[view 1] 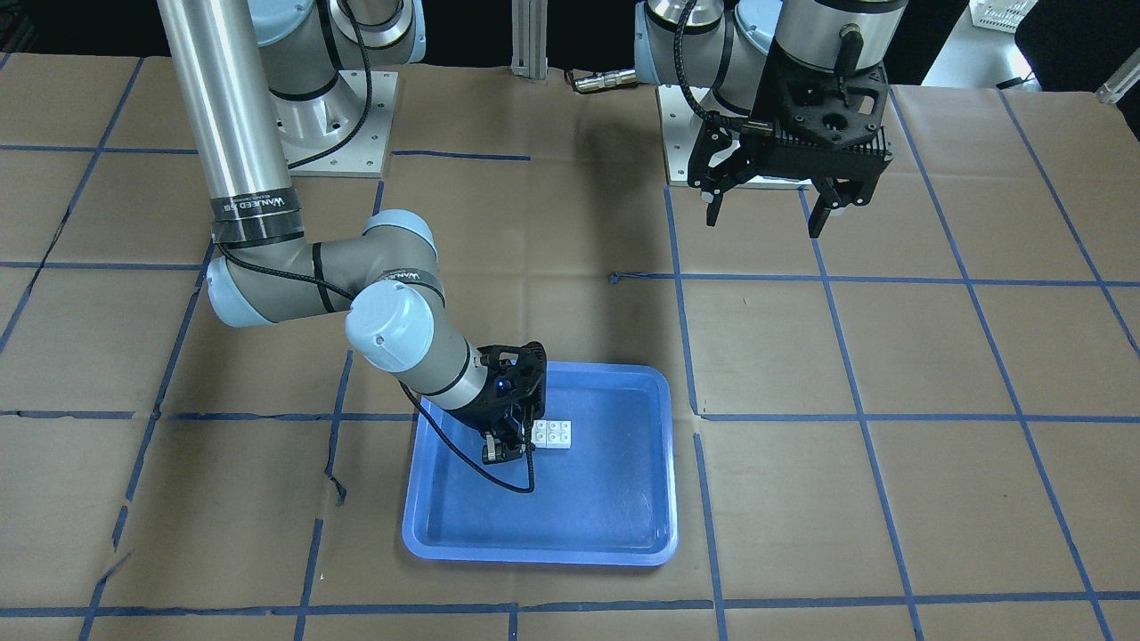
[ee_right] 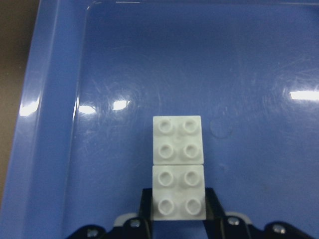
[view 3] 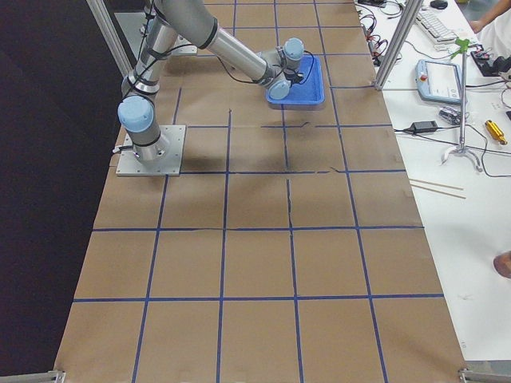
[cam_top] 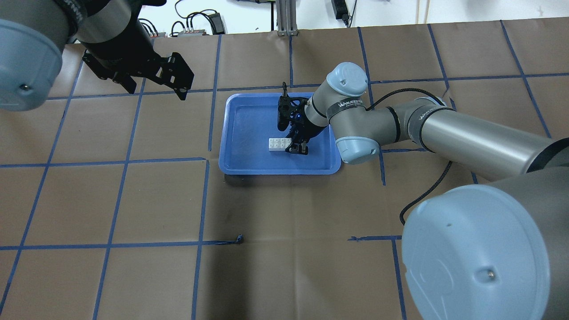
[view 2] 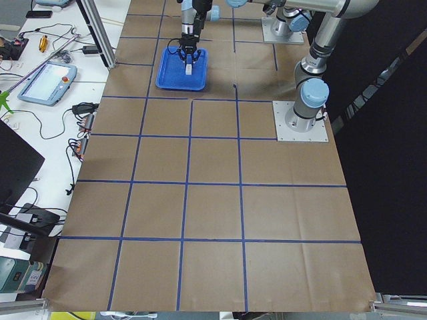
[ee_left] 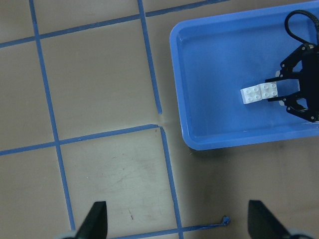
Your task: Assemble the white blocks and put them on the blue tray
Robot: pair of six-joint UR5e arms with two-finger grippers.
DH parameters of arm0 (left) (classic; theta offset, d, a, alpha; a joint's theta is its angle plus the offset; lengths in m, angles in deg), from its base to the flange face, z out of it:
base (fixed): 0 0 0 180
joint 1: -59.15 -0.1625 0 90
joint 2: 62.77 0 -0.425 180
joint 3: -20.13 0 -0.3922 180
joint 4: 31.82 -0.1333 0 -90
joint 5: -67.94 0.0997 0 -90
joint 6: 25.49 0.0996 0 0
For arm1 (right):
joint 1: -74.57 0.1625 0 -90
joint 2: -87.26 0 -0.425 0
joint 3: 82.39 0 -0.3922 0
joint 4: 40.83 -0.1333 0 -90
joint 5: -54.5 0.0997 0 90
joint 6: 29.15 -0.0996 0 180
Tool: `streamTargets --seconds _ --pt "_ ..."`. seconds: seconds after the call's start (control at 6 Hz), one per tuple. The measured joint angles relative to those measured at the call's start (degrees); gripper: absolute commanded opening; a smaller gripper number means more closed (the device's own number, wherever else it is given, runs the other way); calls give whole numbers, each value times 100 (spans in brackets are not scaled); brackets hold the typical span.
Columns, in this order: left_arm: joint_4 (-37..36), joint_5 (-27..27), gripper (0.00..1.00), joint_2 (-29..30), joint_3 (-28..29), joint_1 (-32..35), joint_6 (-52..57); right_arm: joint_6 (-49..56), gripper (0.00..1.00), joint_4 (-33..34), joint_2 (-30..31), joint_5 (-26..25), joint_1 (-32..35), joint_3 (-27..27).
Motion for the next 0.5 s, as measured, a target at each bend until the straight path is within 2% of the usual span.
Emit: streamTargets --seconds 0.33,0.5 --pt "0 3 99 0 -4 9 -3 -8 26 5 -2 4 15 1" --pt "-8 -1 99 0 -1 9 -7 -7 29 5 -3 5 17 1"
